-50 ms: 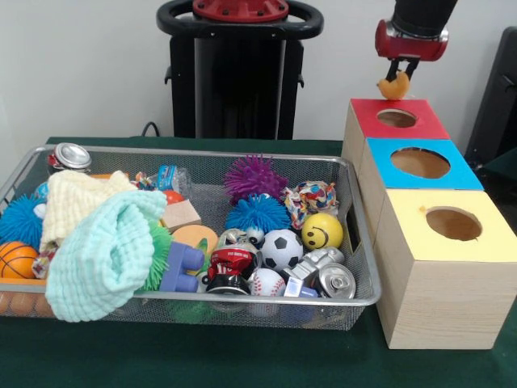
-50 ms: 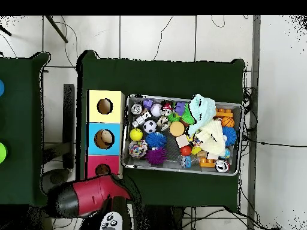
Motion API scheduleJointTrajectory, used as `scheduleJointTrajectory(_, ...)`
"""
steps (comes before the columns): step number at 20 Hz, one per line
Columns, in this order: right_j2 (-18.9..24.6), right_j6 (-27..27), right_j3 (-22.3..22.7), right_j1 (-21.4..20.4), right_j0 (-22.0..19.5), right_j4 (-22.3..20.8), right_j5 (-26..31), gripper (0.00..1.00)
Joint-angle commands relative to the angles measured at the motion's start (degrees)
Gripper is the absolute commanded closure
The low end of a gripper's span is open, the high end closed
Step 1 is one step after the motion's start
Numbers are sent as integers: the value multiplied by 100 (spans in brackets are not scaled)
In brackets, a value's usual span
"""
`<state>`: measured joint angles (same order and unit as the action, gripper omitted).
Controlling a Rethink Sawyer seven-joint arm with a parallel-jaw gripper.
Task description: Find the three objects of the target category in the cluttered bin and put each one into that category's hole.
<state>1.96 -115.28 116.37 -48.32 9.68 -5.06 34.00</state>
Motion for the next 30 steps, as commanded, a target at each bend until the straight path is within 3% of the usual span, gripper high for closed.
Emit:
scheduleJointTrajectory(1, -65, -1021, -641, -136, -54, 325, 442, 100)
scheduleJointTrajectory(7, -65, -948, -766, -175, -65, 318, 693, 100)
scheduleJointTrajectory(20, 111, -553, -1278, 162, -392, 239, 944, 100)
scheduleJointTrajectory(30, 196, -503, -1041, 219, -526, 189, 578, 100)
